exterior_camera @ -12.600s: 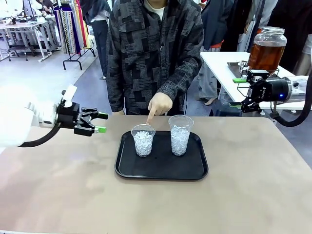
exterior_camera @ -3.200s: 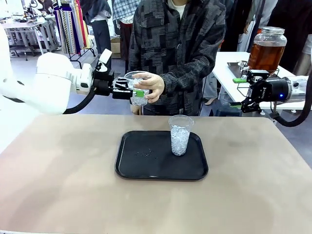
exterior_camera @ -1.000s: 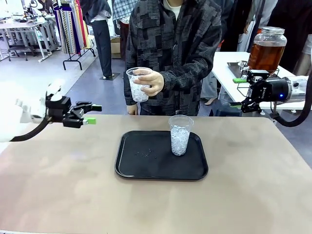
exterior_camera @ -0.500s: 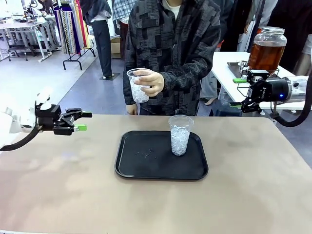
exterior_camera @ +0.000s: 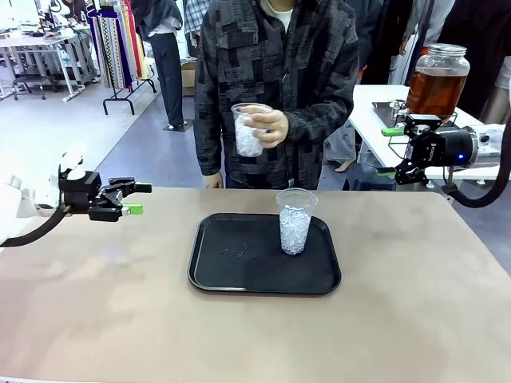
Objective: Pour the drink into the iced cup.
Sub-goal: Pick up the iced cup indicated by the human and present it to them.
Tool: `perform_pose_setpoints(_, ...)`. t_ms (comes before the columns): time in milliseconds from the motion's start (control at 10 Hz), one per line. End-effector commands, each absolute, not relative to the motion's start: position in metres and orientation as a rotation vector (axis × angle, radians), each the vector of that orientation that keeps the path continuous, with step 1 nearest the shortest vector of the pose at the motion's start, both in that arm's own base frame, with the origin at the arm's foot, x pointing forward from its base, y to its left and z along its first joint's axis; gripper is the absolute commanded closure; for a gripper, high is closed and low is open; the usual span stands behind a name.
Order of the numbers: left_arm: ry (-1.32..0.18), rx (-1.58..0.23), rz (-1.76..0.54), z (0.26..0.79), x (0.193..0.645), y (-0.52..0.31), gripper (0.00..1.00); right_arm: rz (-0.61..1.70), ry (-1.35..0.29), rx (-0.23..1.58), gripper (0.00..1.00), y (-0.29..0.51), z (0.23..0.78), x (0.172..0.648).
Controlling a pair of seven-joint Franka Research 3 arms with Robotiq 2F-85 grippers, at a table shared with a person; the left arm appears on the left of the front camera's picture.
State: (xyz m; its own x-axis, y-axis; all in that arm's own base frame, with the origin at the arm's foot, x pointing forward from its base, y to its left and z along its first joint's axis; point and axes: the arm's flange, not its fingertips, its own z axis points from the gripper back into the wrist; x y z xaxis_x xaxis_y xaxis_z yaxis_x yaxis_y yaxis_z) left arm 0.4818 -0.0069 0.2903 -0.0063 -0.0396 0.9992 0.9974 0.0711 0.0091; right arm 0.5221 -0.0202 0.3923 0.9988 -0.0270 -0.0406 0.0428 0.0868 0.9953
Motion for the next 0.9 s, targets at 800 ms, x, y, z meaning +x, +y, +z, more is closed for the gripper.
perform_pose_setpoints(800,-1.212,-1.125,-1.176,0.2929,0.482,-0.0074,0.0,-0.052,0.007,1.48,0.0,-0.0197,0.3938,0.5228)
